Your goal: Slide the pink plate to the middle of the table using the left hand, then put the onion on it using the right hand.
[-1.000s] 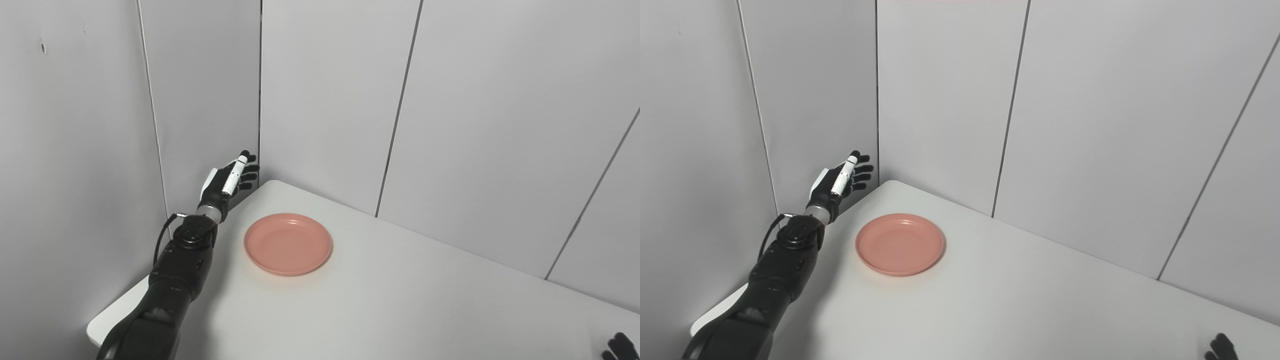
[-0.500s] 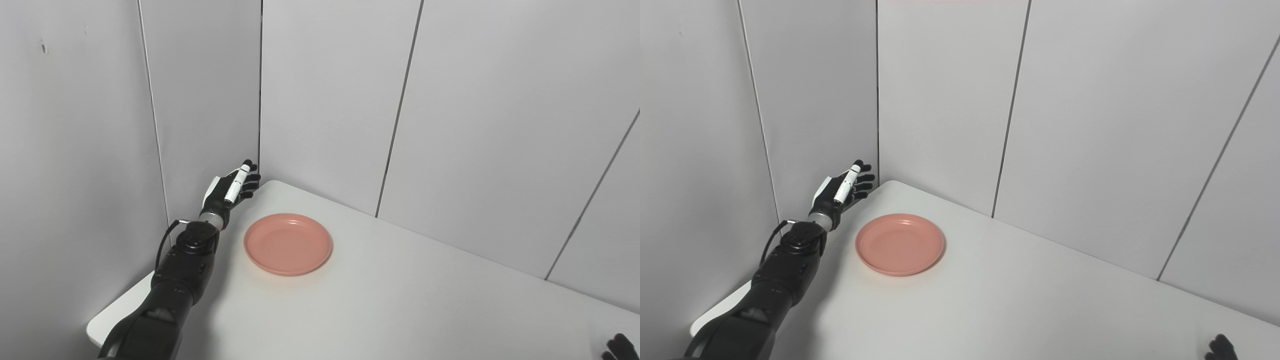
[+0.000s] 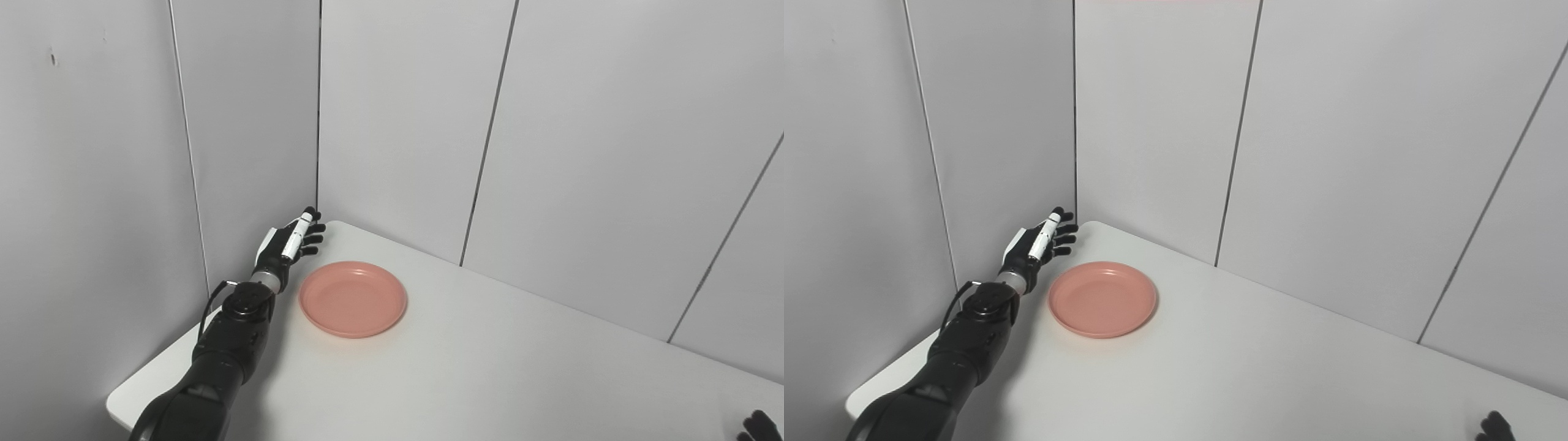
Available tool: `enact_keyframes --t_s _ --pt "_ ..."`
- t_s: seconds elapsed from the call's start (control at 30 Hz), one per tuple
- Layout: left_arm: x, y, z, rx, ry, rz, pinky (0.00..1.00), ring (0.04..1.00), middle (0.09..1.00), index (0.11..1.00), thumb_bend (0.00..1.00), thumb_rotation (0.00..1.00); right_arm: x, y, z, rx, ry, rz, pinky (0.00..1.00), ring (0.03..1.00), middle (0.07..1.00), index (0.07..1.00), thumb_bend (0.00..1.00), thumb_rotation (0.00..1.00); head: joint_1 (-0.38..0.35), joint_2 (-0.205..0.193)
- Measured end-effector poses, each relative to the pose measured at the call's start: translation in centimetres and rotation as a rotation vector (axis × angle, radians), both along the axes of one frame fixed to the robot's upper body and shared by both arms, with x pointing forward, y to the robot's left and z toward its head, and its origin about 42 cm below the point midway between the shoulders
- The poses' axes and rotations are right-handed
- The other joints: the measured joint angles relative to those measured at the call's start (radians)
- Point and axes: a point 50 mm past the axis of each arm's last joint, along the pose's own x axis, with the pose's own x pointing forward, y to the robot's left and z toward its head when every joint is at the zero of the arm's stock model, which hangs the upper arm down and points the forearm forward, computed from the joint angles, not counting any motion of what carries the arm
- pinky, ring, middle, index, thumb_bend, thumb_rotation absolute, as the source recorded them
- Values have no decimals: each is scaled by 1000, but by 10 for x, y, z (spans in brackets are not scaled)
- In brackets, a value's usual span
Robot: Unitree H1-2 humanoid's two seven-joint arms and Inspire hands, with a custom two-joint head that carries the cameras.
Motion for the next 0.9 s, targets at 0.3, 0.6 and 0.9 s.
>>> enact_keyframes --t_s 0.3,0.6,0.9 --pt "-5 -2 -14 1 26 -4 805 825 817 800 512 1000 -1 0 0 0 2 -5 1000 998 968 957 646 750 -2 2" --pt "-7 -3 -20 12 18 -26 827 835 837 831 535 1000 -2 0 0 1 7 -10 1000 999 970 956 655 753 0 5" --pt "-5 -7 -18 -42 11 -9 772 805 817 818 520 1000 -2 0 -1 1 24 -12 1000 1000 970 958 650 760 0 8"
